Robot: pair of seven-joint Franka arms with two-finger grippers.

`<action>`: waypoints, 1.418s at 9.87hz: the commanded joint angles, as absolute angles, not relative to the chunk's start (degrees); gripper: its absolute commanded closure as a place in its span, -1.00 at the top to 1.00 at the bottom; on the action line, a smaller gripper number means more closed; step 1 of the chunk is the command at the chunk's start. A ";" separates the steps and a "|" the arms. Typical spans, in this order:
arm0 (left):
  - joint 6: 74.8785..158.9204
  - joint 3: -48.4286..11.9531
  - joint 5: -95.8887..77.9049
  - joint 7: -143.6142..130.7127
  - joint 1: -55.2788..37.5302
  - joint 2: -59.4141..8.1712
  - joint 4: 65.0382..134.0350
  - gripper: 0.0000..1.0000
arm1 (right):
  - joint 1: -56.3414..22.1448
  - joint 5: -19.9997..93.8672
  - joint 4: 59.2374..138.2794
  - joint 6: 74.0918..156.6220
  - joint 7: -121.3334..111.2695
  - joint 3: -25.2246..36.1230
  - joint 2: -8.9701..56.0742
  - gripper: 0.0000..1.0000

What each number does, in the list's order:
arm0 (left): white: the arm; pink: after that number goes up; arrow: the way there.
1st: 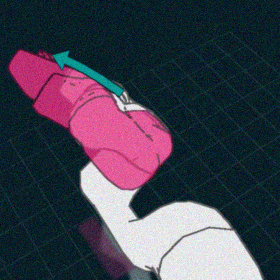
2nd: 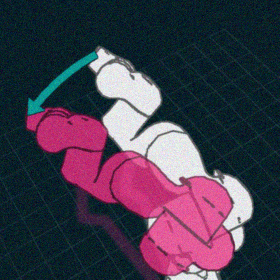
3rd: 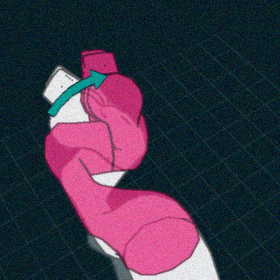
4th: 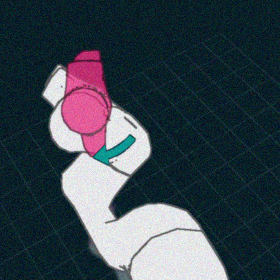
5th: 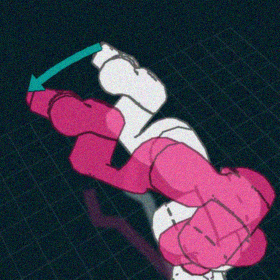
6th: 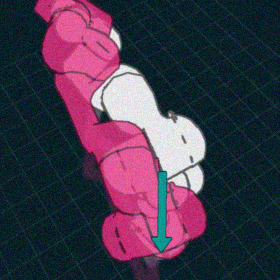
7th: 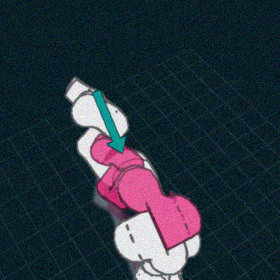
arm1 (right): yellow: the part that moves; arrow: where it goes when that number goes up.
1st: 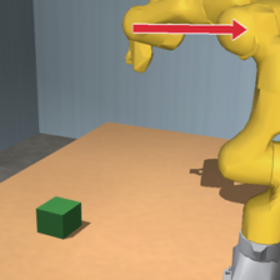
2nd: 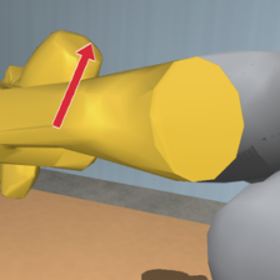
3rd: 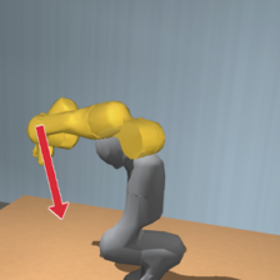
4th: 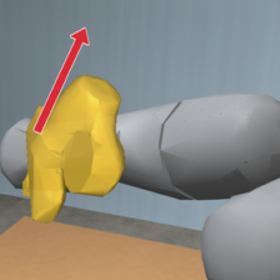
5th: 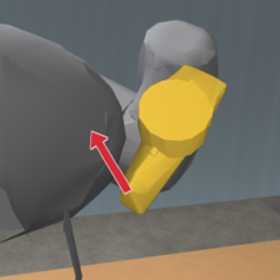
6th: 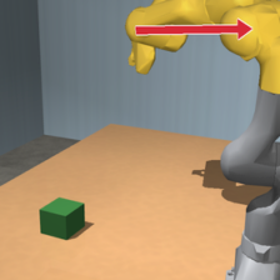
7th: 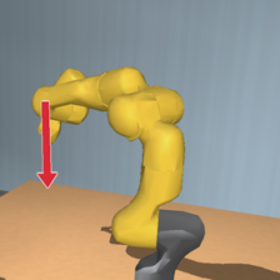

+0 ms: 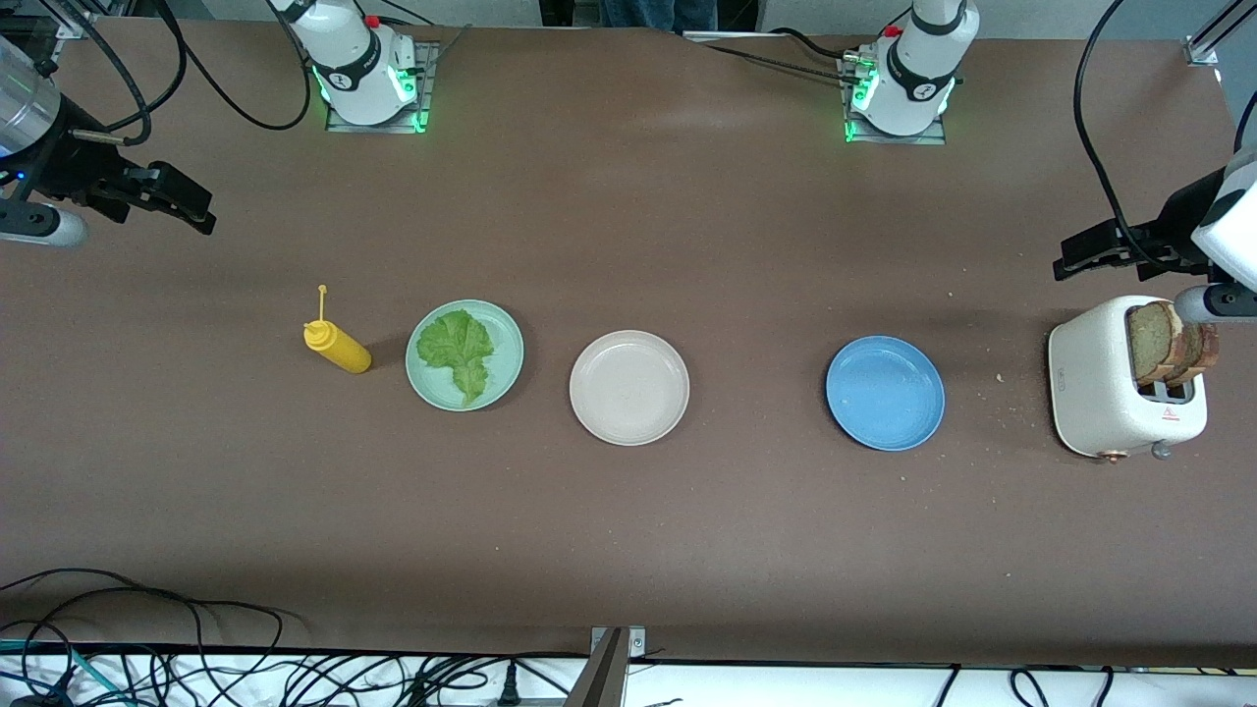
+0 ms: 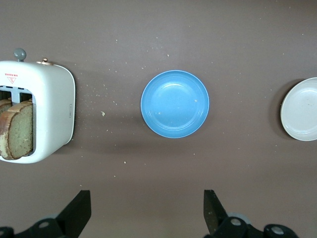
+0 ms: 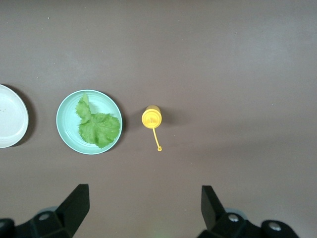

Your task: Make sandwich on beige plate with both arms

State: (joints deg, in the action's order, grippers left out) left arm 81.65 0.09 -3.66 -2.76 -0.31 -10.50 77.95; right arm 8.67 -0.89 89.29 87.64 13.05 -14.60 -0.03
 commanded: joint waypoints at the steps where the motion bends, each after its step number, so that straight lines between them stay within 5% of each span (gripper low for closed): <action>1: 82.96 0.53 -4.92 -1.05 -0.18 -10.46 78.13 1.00 | 8.88 -1.14 90.61 87.36 13.10 -14.68 -1.41 1.00; 14: 83.06 0.53 -4.83 -1.05 -0.35 -10.46 78.22 1.00 | 9.05 -1.05 90.44 87.80 11.69 -13.80 -0.70 1.00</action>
State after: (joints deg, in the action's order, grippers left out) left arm 82.33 0.09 -3.66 -2.65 -0.30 -10.57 77.98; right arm 8.73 -0.89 89.55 87.57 12.63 -13.78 0.14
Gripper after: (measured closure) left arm 0.000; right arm 0.000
